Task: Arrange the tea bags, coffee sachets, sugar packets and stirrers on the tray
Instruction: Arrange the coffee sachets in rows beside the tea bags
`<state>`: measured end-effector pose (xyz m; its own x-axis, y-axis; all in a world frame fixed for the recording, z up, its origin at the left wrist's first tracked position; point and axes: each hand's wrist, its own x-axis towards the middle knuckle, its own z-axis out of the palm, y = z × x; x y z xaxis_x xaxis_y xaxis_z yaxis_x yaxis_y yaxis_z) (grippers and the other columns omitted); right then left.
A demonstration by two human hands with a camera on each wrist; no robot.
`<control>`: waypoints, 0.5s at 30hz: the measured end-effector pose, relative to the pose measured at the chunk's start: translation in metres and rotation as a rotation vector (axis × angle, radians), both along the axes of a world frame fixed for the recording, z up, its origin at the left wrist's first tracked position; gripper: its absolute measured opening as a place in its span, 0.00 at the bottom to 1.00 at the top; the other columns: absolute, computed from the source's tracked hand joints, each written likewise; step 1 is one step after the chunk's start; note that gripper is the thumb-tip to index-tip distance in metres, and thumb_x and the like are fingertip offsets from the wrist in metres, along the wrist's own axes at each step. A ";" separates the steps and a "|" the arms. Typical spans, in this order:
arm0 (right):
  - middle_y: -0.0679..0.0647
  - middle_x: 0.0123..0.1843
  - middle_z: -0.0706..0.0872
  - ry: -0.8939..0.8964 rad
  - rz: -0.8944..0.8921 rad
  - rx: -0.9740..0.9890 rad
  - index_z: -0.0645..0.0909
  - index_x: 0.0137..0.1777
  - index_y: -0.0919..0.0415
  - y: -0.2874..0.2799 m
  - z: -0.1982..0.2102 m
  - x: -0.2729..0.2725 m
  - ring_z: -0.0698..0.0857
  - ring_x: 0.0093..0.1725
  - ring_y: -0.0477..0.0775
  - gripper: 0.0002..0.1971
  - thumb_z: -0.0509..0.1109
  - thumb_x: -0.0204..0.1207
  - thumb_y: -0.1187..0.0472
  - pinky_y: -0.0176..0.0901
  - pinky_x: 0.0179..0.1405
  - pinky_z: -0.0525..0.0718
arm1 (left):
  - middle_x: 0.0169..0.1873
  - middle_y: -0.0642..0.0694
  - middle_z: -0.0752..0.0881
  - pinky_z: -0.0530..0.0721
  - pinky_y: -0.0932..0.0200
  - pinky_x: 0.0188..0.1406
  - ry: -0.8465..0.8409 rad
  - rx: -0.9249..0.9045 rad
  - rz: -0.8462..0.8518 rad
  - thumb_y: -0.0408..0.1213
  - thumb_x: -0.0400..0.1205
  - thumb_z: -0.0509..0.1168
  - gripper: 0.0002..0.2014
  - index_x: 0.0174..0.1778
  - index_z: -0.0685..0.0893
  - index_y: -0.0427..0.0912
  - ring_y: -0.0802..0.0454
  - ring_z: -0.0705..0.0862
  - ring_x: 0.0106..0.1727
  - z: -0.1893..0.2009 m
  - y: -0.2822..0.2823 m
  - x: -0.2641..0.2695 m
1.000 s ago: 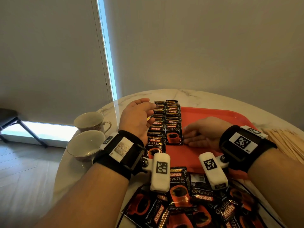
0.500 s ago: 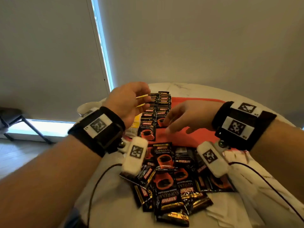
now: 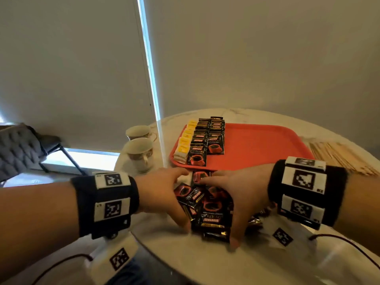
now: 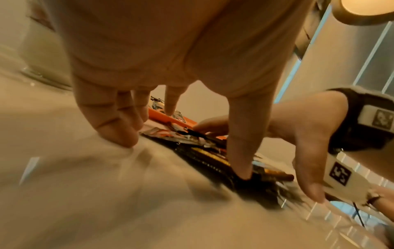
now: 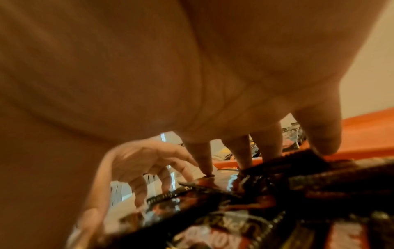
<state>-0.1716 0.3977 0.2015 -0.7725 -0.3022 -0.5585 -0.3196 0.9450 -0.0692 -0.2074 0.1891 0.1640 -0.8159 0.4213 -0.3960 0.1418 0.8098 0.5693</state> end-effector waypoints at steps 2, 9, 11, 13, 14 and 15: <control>0.38 0.82 0.70 0.048 0.015 0.005 0.46 0.86 0.30 -0.004 -0.004 0.000 0.75 0.76 0.49 0.69 0.88 0.49 0.33 0.53 0.77 0.76 | 0.66 0.65 0.76 0.75 0.53 0.79 0.124 -0.097 -0.116 0.49 0.55 0.92 0.57 0.79 0.70 0.67 0.57 0.76 0.72 0.003 0.007 0.005; 0.46 0.55 0.86 0.203 -0.011 -0.019 0.63 0.72 0.44 -0.012 -0.010 0.000 0.86 0.50 0.50 0.42 0.84 0.64 0.43 0.53 0.53 0.90 | 0.66 0.61 0.79 0.78 0.52 0.77 0.219 -0.197 -0.168 0.52 0.56 0.91 0.52 0.77 0.76 0.61 0.56 0.79 0.68 0.000 0.016 0.000; 0.45 0.53 0.85 0.214 -0.011 -0.020 0.70 0.66 0.45 -0.013 -0.010 -0.001 0.85 0.48 0.49 0.31 0.82 0.67 0.45 0.50 0.51 0.89 | 0.66 0.58 0.77 0.82 0.54 0.72 0.264 -0.191 -0.123 0.50 0.58 0.90 0.47 0.74 0.78 0.59 0.54 0.79 0.66 -0.001 0.014 -0.001; 0.45 0.53 0.85 0.230 -0.009 -0.039 0.75 0.64 0.45 -0.015 -0.010 -0.002 0.84 0.48 0.48 0.25 0.80 0.70 0.46 0.46 0.48 0.87 | 0.65 0.56 0.75 0.84 0.57 0.65 0.294 -0.203 -0.109 0.50 0.60 0.90 0.42 0.70 0.79 0.59 0.54 0.79 0.63 0.001 0.012 0.000; 0.45 0.53 0.85 0.248 -0.009 -0.051 0.76 0.64 0.45 -0.015 -0.010 -0.003 0.84 0.49 0.47 0.23 0.79 0.72 0.46 0.44 0.47 0.86 | 0.65 0.56 0.74 0.84 0.57 0.64 0.296 -0.211 -0.113 0.50 0.61 0.89 0.41 0.69 0.78 0.60 0.54 0.79 0.63 0.001 0.011 -0.001; 0.46 0.54 0.85 0.260 -0.011 -0.061 0.77 0.64 0.46 -0.017 -0.010 -0.004 0.84 0.49 0.48 0.22 0.79 0.73 0.45 0.44 0.47 0.86 | 0.65 0.57 0.73 0.85 0.56 0.65 0.294 -0.214 -0.118 0.50 0.61 0.89 0.41 0.68 0.77 0.61 0.54 0.78 0.63 0.002 0.009 -0.001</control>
